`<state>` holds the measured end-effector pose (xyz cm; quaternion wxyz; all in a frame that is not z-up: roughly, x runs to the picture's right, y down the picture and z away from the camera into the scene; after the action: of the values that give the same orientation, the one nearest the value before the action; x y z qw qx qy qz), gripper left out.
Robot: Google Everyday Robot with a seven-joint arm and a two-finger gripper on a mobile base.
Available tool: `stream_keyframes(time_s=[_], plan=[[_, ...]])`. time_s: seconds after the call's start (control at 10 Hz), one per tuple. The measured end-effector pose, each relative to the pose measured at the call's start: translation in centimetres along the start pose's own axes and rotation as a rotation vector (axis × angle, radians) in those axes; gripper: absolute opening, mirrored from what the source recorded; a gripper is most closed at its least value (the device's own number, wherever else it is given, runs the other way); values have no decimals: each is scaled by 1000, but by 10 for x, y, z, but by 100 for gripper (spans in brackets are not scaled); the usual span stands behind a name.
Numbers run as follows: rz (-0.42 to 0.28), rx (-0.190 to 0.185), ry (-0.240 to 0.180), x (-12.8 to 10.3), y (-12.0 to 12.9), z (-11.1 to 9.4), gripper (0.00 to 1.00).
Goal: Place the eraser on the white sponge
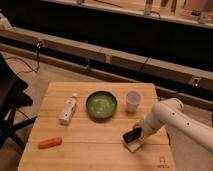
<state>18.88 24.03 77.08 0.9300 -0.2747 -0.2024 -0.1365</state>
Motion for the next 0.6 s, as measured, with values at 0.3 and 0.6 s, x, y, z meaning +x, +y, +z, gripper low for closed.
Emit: stream_keyframes(time_s=[0.3, 0.6], plan=[[1, 0, -3, 2, 0, 2, 20], [3, -1, -4, 4, 0, 4, 20]])
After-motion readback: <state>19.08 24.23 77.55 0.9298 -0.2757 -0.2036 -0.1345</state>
